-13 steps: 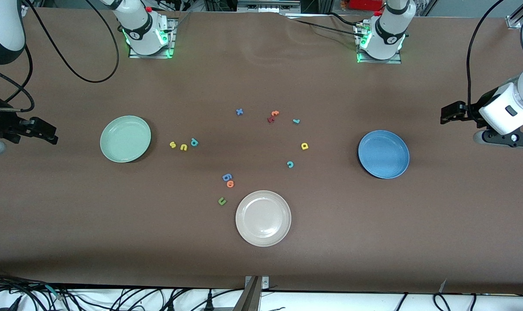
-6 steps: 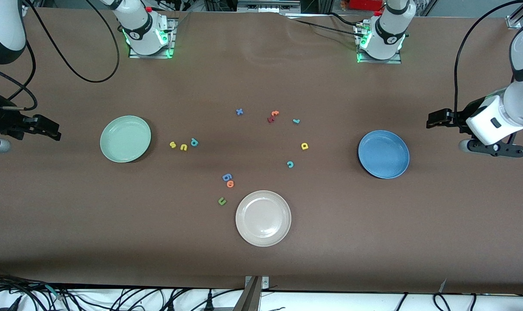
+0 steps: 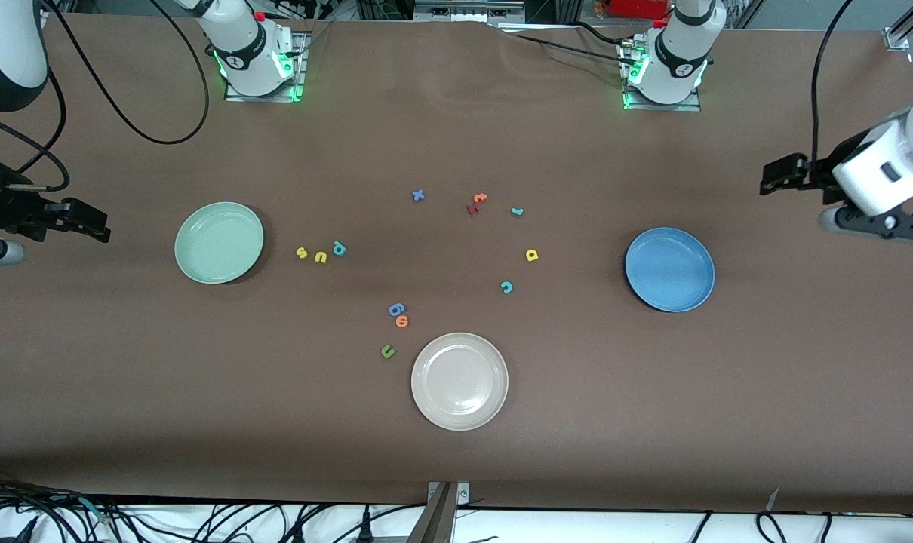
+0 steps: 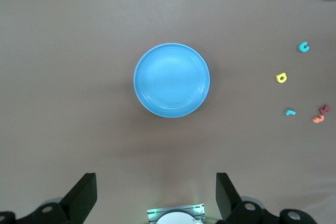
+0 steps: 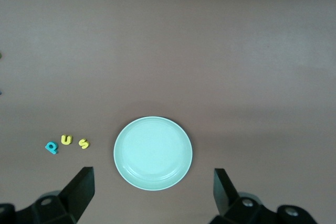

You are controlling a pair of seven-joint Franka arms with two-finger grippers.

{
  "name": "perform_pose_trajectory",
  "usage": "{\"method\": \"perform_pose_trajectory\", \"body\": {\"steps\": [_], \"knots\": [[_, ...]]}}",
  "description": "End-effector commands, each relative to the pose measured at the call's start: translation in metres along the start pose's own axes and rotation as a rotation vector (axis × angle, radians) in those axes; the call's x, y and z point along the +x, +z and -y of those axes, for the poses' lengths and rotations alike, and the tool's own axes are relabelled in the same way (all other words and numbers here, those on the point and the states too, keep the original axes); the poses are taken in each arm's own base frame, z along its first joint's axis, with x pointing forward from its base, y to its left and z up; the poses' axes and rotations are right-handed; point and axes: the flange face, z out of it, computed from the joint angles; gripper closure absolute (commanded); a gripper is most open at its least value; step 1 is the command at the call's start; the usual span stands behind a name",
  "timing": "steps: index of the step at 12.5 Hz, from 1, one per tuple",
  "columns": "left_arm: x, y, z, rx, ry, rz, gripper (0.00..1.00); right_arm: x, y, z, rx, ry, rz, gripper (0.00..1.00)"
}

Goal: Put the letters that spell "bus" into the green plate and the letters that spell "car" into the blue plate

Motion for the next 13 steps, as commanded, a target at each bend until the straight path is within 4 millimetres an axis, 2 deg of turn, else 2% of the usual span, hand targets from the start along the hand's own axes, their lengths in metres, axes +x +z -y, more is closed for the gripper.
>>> {"method": "perform_pose_trajectory", "body": {"steps": [1, 3, 4, 5, 7, 11, 13], "knots": [[0.001, -0.006, 0.010, 0.025, -0.018, -0.002, 0.00, -0.005, -0.008, 0.020, 0.011, -0.028, -0.003, 0.01], [0.014, 0.014, 0.036, 0.108, -0.059, 0.043, 0.00, -0.005, -0.010, 0.020, 0.010, -0.028, -0.007, 0.01], [0.013, 0.015, 0.052, 0.128, -0.082, 0.047, 0.00, -0.005, -0.010, 0.020, 0.010, -0.028, -0.007, 0.01], [0.013, 0.013, 0.058, 0.099, -0.097, 0.031, 0.00, -0.005, -0.009, 0.020, 0.010, -0.028, -0.006, 0.01], [0.017, 0.010, 0.062, 0.091, -0.088, -0.012, 0.00, -0.005, -0.011, 0.020, 0.010, -0.028, -0.009, 0.01], [0.024, 0.010, 0.042, 0.051, -0.058, -0.037, 0.00, -0.001, -0.016, 0.021, 0.013, -0.034, -0.021, 0.01], [0.025, 0.010, 0.041, 0.039, -0.056, -0.040, 0.00, -0.001, -0.016, 0.023, 0.013, -0.037, -0.020, 0.01]]}}
